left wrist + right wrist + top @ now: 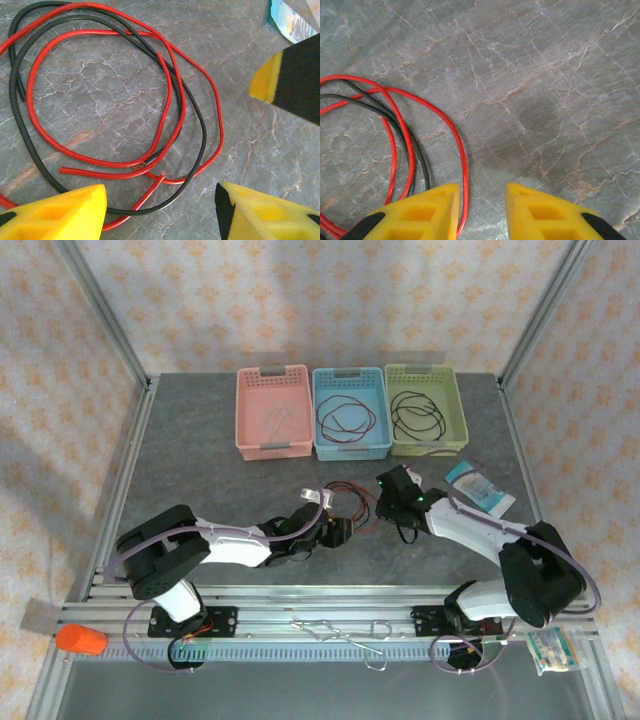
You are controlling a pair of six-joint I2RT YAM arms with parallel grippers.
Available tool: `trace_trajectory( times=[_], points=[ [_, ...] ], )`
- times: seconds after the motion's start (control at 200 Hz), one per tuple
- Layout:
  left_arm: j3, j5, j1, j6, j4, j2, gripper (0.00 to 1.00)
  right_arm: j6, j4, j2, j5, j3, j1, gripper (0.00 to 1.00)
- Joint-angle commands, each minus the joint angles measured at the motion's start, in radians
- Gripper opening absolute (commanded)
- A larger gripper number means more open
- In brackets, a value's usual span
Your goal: Untangle the cables
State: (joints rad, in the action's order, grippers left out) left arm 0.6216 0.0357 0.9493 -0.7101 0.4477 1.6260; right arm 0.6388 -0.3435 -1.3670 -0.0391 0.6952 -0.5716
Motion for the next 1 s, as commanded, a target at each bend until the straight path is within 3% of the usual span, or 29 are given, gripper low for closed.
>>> trace_trajectory(
  times=[0.0, 0.496, 0.996],
  points=[
    [0.022, -0.034, 0.006, -0.033, 0.068, 0.011, 0.61, -0.009, 0.014, -0.044, 0.009, 0.043, -0.007, 0.28],
    [0.012, -0.076, -0.011, -0.051, 0.086, -0.002, 0.6, -0.034, -0.014, -0.219, 0.019, 0.155, -0.006, 0.23],
    [0.009, -0.068, -0.011, -0.054, 0.097, 0.005, 0.6, -0.018, -0.038, -0.274, 0.01, 0.144, -0.007, 0.19]
  ],
)
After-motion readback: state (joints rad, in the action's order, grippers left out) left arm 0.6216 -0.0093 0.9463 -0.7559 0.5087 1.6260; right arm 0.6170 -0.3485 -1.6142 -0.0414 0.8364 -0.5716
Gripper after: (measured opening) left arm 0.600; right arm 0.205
